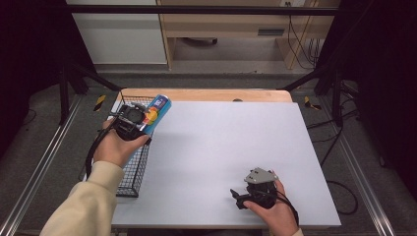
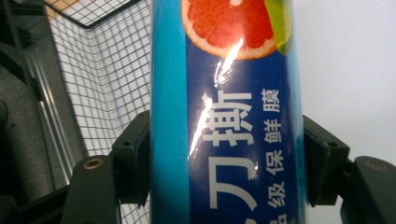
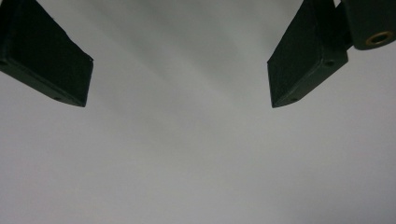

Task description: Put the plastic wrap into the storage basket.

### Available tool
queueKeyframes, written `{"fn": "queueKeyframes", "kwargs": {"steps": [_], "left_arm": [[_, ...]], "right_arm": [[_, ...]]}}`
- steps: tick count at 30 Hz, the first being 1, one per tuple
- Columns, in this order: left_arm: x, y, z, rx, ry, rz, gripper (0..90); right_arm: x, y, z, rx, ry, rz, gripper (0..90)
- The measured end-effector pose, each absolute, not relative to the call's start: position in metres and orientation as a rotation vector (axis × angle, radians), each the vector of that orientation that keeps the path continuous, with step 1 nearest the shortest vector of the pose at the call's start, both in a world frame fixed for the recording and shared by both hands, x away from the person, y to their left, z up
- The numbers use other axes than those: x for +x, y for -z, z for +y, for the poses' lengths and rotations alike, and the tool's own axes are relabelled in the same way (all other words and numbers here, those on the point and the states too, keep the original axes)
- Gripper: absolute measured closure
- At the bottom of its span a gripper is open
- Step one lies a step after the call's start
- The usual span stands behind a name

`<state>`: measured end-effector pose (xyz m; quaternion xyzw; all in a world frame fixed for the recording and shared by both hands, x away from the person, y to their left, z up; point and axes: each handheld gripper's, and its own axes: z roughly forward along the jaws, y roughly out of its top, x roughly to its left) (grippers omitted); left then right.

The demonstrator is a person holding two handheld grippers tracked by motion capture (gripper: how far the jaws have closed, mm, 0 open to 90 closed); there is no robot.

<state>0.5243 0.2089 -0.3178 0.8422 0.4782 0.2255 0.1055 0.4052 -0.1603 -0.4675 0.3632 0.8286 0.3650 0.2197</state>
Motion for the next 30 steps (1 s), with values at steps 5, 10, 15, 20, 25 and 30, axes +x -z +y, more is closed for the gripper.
{"fn": "queueKeyframes", "kwargs": {"steps": [5, 10, 15, 20, 25, 30], "left_arm": [[0.523, 0.316, 0.217, 2.48, -0.703, 1.436, 31.8], [0.522, 0.317, 0.226, 2.486, -0.737, 1.48, 31.9], [0.52, 0.318, 0.232, 2.486, -0.75, 1.515, 31.9], [0.518, 0.321, 0.234, 2.482, -0.756, 1.544, 31.9], [0.519, 0.325, 0.236, 2.483, -0.757, 1.559, 31.9], [0.523, 0.331, 0.24, 2.497, -0.744, 1.571, 31.9]], "right_arm": [[0.406, 0.468, -0.161, 0.998, -1.003, 2.291, 7.2], [0.405, 0.467, -0.161, 1.007, -1.01, 2.289, 7.2], [0.405, 0.466, -0.161, 1.008, -1.019, 2.287, 7.2], [0.405, 0.466, -0.16, 1.011, -1.023, 2.284, 7.2], [0.405, 0.466, -0.161, 1.006, -1.025, 2.284, 7.2], [0.405, 0.466, -0.161, 1.006, -1.024, 2.284, 7.2]]}}
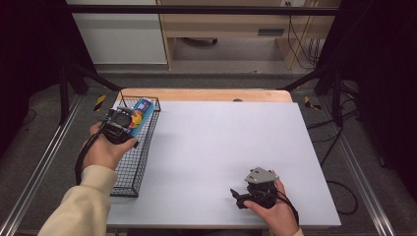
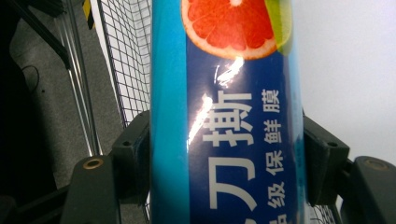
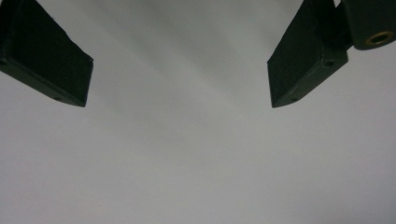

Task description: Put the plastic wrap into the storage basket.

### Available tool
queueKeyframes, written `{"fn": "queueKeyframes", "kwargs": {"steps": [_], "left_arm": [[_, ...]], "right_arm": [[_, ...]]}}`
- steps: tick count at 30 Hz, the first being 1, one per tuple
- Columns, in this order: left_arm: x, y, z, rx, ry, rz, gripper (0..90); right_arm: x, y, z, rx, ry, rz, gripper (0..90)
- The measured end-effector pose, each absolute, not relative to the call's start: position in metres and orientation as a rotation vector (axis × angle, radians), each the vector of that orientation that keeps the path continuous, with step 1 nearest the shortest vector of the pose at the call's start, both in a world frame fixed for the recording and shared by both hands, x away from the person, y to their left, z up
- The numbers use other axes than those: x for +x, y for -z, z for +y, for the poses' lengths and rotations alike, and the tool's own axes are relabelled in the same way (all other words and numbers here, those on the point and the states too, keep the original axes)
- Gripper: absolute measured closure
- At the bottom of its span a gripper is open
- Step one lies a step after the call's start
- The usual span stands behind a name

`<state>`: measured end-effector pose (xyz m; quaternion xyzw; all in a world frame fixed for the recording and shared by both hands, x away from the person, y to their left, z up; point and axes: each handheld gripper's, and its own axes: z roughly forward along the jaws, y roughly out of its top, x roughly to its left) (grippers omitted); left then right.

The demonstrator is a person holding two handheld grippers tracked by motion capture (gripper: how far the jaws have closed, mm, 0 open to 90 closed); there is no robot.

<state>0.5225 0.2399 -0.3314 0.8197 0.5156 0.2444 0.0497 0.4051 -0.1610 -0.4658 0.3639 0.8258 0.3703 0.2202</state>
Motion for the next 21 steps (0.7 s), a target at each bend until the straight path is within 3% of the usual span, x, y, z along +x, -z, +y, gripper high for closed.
{"fn": "queueKeyframes", "kwargs": {"steps": [21], "left_arm": [[0.529, 0.349, 0.25, 2.508, -0.65, 1.665, 31.9]], "right_arm": [[0.404, 0.464, -0.161, 0.993, -1.034, 2.292, 7.1]]}}
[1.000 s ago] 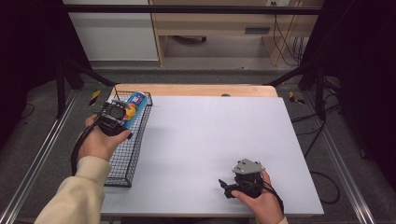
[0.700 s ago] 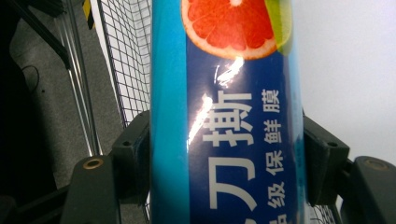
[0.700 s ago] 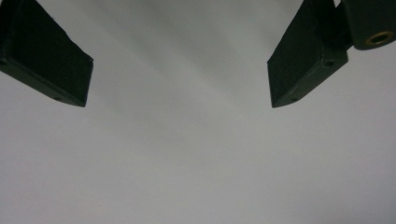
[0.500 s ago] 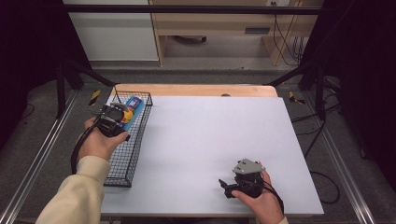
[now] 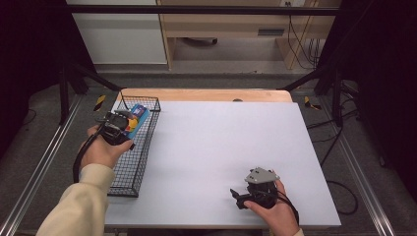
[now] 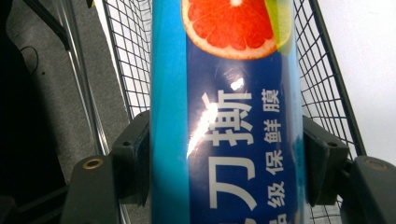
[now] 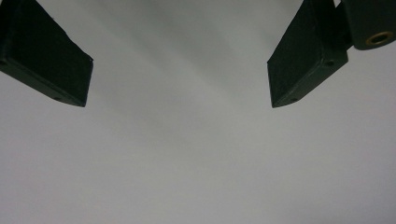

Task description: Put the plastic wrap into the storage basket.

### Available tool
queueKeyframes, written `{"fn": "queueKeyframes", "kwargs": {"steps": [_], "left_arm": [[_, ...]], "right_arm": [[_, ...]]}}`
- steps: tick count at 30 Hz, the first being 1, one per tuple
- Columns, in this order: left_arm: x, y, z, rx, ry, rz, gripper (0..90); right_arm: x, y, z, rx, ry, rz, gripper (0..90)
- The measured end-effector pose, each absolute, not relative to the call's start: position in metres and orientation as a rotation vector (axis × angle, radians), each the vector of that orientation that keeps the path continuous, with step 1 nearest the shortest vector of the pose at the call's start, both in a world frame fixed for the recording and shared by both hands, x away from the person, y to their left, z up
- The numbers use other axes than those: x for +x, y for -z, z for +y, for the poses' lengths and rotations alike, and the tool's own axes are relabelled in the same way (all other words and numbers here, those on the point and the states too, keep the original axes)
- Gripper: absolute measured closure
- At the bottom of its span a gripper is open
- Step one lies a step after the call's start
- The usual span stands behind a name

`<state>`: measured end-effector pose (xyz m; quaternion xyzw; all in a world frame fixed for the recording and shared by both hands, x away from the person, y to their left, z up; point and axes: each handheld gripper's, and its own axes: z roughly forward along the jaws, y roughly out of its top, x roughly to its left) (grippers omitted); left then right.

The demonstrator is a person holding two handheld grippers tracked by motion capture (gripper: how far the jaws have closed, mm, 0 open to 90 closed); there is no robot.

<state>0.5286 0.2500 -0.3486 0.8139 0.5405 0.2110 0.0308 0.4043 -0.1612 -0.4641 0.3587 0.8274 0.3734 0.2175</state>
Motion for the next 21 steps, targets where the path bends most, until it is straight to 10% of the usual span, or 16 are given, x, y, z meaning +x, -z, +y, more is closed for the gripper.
{"fn": "queueKeyframes", "kwargs": {"steps": [21], "left_arm": [[0.529, 0.365, 0.26, 2.512, -0.61, 1.708, 31.9]], "right_arm": [[0.405, 0.463, -0.165, 1.007, -1.04, 2.279, 7.1]]}}
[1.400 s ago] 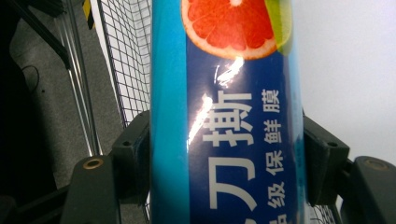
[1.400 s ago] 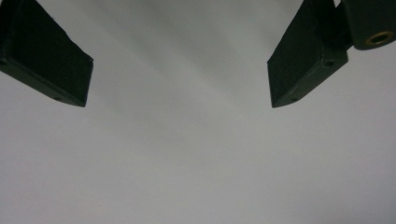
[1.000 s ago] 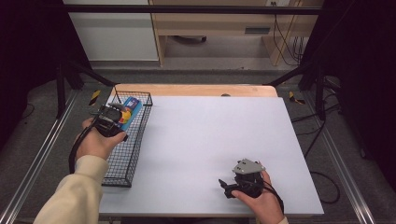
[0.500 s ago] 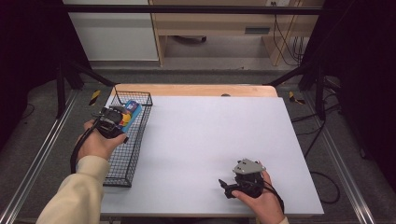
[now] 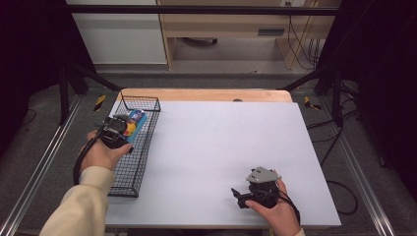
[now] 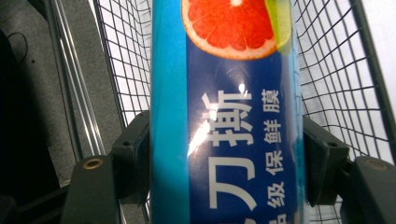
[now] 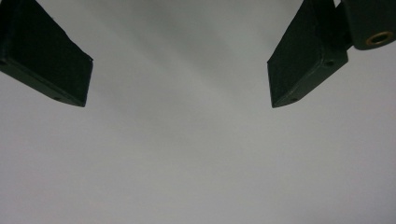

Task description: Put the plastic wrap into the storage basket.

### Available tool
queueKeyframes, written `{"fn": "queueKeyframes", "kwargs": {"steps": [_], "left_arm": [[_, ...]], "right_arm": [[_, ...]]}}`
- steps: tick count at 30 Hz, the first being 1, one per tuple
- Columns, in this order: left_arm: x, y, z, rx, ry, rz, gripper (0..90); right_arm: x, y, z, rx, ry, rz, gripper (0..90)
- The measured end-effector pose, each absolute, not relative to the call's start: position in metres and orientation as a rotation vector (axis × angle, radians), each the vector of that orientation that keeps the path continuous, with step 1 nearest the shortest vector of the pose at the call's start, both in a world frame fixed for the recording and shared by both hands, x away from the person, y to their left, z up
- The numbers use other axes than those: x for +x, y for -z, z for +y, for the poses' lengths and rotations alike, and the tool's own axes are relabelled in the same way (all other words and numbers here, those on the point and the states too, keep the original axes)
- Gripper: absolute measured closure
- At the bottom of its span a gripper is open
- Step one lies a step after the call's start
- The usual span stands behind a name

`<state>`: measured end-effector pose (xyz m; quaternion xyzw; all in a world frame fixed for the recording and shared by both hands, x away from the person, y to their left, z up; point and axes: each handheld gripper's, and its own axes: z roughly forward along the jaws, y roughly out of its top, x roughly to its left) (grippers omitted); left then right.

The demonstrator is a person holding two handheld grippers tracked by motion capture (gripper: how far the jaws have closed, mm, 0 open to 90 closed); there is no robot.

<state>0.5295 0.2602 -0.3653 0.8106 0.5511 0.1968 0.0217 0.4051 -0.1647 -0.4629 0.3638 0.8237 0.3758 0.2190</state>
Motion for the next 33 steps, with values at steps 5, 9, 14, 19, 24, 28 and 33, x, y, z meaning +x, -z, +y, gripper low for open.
{"fn": "queueKeyframes", "kwargs": {"steps": [5, 9, 14, 19, 24, 28, 33], "left_arm": [[0.53, 0.37, 0.261, 2.515, -0.604, 1.719, 31.9], [0.53, 0.373, 0.263, 2.517, -0.595, 1.728, 31.9], [0.53, 0.374, 0.265, 2.516, -0.592, 1.74, 31.9], [0.53, 0.374, 0.266, 2.511, -0.594, 1.743, 31.9], [0.53, 0.376, 0.267, 2.515, -0.58, 1.752, 31.9], [0.53, 0.379, 0.268, 2.522, -0.567, 1.756, 31.9], [0.531, 0.383, 0.269, 2.516, -0.559, 1.767, 31.9]], "right_arm": [[0.404, 0.463, -0.163, 1.004, -1.036, 2.285, 7.1], [0.405, 0.464, -0.163, 0.995, -1.034, 2.287, 7.1], [0.405, 0.463, -0.163, 1.0, -1.035, 2.287, 7.1], [0.405, 0.463, -0.163, 0.998, -1.033, 2.288, 7.1], [0.405, 0.464, -0.163, 0.994, -1.034, 2.288, 7.1], [0.405, 0.464, -0.163, 0.998, -1.032, 2.289, 7.1], [0.404, 0.463, -0.163, 0.998, -1.032, 2.291, 7.1]]}}
